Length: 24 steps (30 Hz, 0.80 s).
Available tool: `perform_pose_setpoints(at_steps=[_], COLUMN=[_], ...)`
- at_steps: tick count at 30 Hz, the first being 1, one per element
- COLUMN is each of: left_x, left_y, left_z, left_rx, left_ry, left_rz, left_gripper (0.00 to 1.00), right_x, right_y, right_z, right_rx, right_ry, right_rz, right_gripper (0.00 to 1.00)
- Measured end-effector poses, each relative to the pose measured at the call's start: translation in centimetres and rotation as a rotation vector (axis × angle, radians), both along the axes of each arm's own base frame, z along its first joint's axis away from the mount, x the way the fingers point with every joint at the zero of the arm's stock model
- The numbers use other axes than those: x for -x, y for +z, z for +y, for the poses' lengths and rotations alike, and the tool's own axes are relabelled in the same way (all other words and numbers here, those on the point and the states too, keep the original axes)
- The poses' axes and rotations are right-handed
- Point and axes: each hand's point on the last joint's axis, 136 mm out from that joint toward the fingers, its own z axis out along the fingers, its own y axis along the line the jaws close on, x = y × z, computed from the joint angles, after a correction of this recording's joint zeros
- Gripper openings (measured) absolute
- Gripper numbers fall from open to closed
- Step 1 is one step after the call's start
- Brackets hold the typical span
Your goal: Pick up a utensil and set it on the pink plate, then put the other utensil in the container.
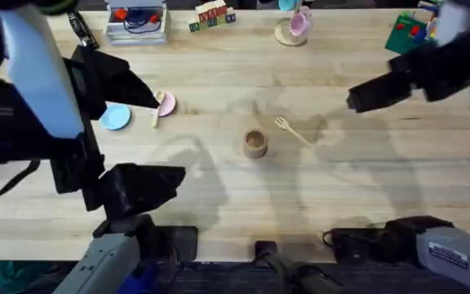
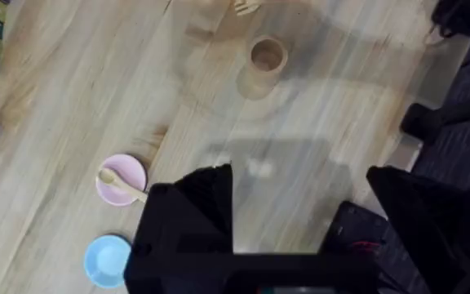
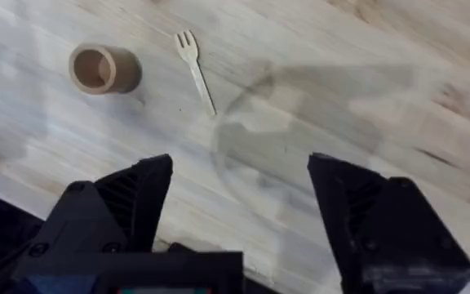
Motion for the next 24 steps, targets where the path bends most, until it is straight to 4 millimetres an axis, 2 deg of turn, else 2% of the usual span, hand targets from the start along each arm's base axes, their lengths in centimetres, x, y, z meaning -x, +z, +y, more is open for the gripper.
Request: perform_pose_setpoints(at_steps=[8, 13, 18, 24], left_x=[0.2, 0.2, 0.2, 0.2], left_y=[0.4, 0.4, 0.4, 0.4], left_z=[-0.6, -0.7, -0.7, -0.7], left_rx=[0.041, 0.046, 0.047, 0.047], left_ry=[-0.017, -0.019, -0.019, -0.019], left_rz=[-0.001, -0.001, -0.001, -0.001], left_gripper=[0.994, 0.993, 0.993, 0.993], right_x=[-0.5, 0.1, 0.3, -0.2], right_y=[-4.5, -6.9, -8.3, -9.6], right_z=[0.5, 0.4, 0.9, 2.7], right_rx=[0.006, 0.018, 0.036, 0.06], right_ry=[0.023, 0.045, 0.109, 0.205], right_rz=[0.033, 0.068, 0.094, 0.108], right_gripper=[0.996, 0.996, 0.996, 0.991])
